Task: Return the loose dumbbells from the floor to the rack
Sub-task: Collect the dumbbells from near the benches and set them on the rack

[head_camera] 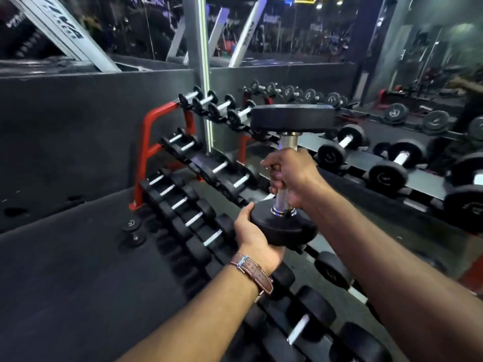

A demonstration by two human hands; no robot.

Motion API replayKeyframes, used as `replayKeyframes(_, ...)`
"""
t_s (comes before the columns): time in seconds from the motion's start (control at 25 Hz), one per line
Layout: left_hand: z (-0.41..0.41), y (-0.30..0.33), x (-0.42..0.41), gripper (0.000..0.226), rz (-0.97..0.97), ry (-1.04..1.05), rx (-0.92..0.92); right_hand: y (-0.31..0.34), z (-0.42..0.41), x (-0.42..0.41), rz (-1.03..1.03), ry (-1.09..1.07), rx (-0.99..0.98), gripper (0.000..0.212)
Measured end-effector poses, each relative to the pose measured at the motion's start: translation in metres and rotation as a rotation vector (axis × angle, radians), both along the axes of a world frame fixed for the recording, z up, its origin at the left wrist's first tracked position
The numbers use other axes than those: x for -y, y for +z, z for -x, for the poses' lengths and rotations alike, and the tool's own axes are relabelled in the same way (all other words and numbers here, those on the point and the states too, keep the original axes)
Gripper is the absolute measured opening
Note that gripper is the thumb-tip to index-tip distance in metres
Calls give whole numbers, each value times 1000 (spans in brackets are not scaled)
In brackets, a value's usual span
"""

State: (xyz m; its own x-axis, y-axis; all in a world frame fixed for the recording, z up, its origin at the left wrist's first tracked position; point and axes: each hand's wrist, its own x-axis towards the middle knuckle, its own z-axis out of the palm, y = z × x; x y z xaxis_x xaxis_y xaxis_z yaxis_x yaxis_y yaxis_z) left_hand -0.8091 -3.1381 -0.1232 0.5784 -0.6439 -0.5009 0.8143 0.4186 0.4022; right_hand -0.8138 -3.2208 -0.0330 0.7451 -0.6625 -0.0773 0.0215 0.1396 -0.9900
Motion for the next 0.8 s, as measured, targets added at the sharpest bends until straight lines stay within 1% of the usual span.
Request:
replayKeyframes(0.04, -27, 2, 17, 58, -8, 7, -4, 2, -27, 18, -5, -18, -8, 58)
replayKeyframes(0.12, -86, 6, 50, 49, -22, -12, 11, 4, -81, 50, -20, -71, -14, 56)
replayKeyframes(0.24, -169, 3, 95, 39, -2, -112, 39, 0, -157, 95, -36, -150, 3, 54)
replayKeyframes(0.32, -221, -2, 118, 39, -30, -187, 72, -6, -203, 121, -45, -218, 6, 50)
replayKeyframes(0.44, -299, -5, 162, 48, -75, -290, 69, -13, -270, 162, -78, -339, 22, 44)
replayKeyframes(0.48, -320, -7, 176, 45, -85, -306, 66, -14, -289, 175, -85, -372, 16, 44)
replayKeyframes(0.6, -363, -12, 221, 34, -77, -381, 38, -17, -325, 215, -134, -436, -4, 44)
replayKeyframes(0.68, -384, -17, 260, 37, -71, -455, 18, -21, -344, 255, -154, -490, -7, 44)
replayKeyframes(0.8, -409, -17, 323, 48, -73, -520, 15, -29, -369, 321, -163, -542, -6, 44)
